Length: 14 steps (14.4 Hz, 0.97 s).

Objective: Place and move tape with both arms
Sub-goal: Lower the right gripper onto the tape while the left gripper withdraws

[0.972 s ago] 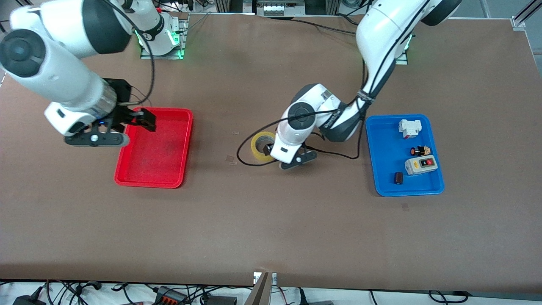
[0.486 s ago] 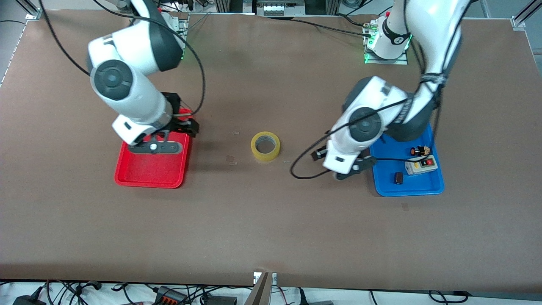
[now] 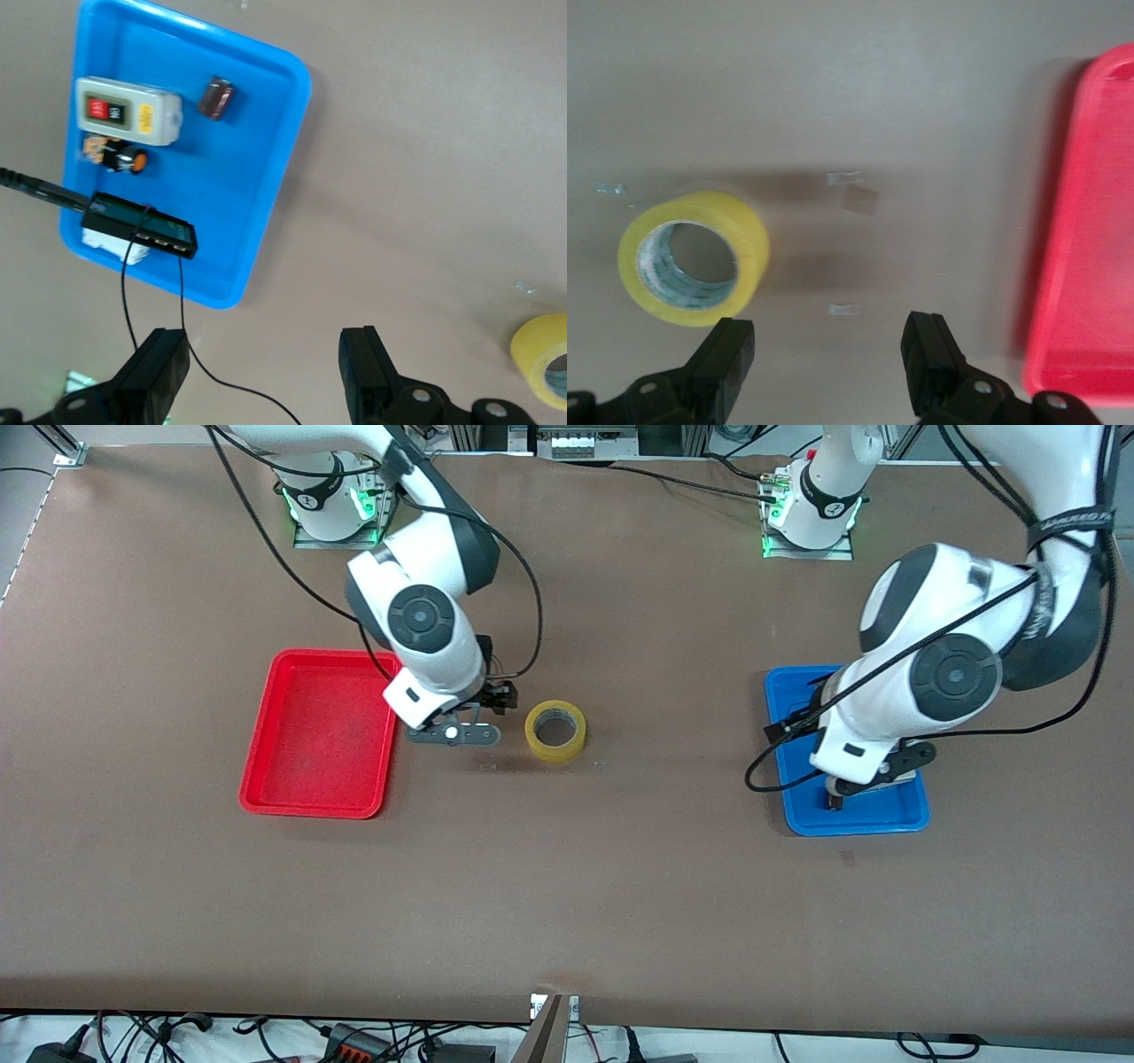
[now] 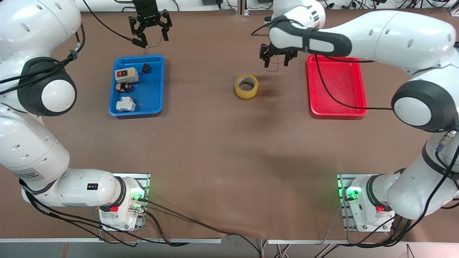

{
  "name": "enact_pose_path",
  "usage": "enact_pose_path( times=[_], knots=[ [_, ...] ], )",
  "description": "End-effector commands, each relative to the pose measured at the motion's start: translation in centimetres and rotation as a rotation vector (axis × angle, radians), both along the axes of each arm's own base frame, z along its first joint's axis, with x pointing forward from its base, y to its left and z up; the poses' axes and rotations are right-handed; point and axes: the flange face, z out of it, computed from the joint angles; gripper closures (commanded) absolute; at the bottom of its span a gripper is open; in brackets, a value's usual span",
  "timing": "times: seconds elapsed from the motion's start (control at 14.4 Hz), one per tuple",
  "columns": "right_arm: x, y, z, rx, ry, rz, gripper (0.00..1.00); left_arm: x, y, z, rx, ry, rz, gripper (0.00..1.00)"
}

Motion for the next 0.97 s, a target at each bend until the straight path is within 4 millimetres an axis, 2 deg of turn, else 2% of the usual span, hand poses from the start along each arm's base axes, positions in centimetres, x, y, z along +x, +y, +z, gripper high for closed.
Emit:
enact_pose_path(
  times=[0.0, 0.14, 0.21, 0.42, 0.56, 0.69, 0.83, 0.9],
  knots=[
    [-0.7, 2.0, -2.5, 0.020, -0.013, -0.004, 0.02, -0.1, 2.9, 2.5, 0.008, -0.006, -0.009, 0.00],
    [-1.9, 3.7, -4.7, 0.023, -0.021, -0.039, 0.02, -0.2, 5.2, 4.4, -0.019, -0.028, -0.058, 0.00],
    [-2.5, 4.5, -5.6, 0.032, -0.032, -0.045, 0.02, 0.1, 7.6, 5.1, -0.020, -0.040, -0.066, 0.00],
    [-3.8, 4.3, -8.6, 0.047, -0.046, -0.039, 0.03, -1.0, 13.9, 8.1, -0.094, -0.067, -0.110, 0.00],
    [-4.4, 4.3, -9.4, 0.050, -0.048, -0.034, 0.03, -2.6, 15.9, 9.9, -0.115, -0.079, -0.169, 0.00],
    [-4.3, 4.2, -10.1, 0.051, -0.051, -0.034, 0.05, -4.4, 16.3, 12.5, -0.122, -0.115, -0.201, 0.00],
    [-3.4, 3.9, -11.3, 0.079, -0.081, -0.047, 0.05, -6.8, 15.1, 14.0, -0.141, -0.105, -0.263, 0.00],
    [-3.0, 4.0, -11.6, 0.097, -0.100, -0.047, 0.05, -7.2, 14.4, 14.5, -0.146, -0.103, -0.283, 0.00]
  ],
)
